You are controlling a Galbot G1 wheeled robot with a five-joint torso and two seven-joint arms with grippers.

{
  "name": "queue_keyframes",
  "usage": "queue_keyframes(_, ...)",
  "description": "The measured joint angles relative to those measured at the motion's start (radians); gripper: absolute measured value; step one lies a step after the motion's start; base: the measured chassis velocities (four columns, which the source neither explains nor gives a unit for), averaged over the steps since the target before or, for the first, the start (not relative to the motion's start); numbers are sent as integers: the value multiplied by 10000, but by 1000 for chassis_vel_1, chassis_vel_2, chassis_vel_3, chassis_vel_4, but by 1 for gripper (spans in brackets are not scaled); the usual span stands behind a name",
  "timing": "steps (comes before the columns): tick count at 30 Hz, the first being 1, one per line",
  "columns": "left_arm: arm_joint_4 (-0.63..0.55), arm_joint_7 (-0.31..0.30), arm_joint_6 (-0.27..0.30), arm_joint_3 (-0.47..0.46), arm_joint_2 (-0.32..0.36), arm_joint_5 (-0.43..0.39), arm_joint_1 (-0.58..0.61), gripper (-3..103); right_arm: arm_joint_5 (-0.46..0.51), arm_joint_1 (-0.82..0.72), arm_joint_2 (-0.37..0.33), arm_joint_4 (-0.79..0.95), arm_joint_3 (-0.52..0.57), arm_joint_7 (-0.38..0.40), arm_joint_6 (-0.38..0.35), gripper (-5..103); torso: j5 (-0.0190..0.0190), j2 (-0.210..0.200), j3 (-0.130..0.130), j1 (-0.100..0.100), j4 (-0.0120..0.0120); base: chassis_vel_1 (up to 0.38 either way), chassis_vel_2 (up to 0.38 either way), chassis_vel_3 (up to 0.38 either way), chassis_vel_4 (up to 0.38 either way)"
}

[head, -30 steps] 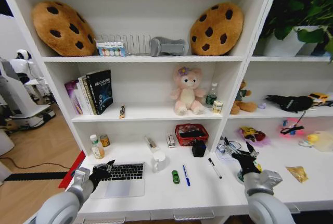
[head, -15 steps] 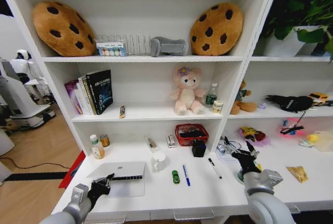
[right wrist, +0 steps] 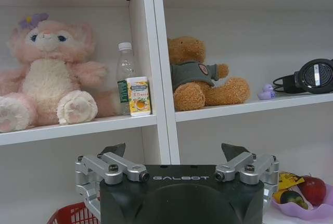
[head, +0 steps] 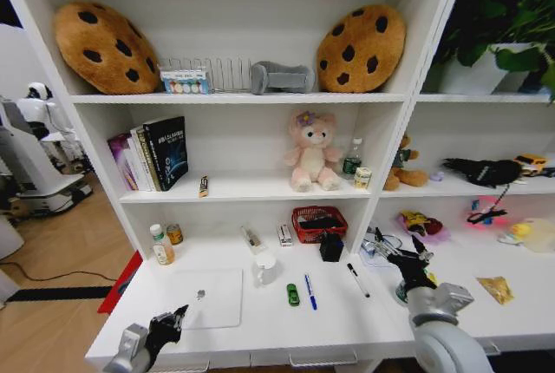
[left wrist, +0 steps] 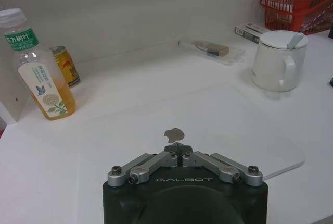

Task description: Organize the objects on the table.

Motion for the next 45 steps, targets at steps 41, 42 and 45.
queue_keyframes(41,-368,-1701,-1364,-1020,-958,-1388,-3453,34,-691,-2558,-816,534,-1003,-2088,54,100,-1,0,0,1,1,0,0,0,0)
queue_keyframes(42,-411,-1691,-1369,-1019,-985,-1365,-3426,40,-750,-2562,-769,496,-1092,-2091,53,100,-1,0,0,1,1,0,0,0,0)
queue_keyframes(45,-513,-1675,-1372,-1019,-987,-1346,-3368,51,-807,-2545,-731,337,-1508,-2018,-17,100,0,0,0,1,0,0,0,0,0)
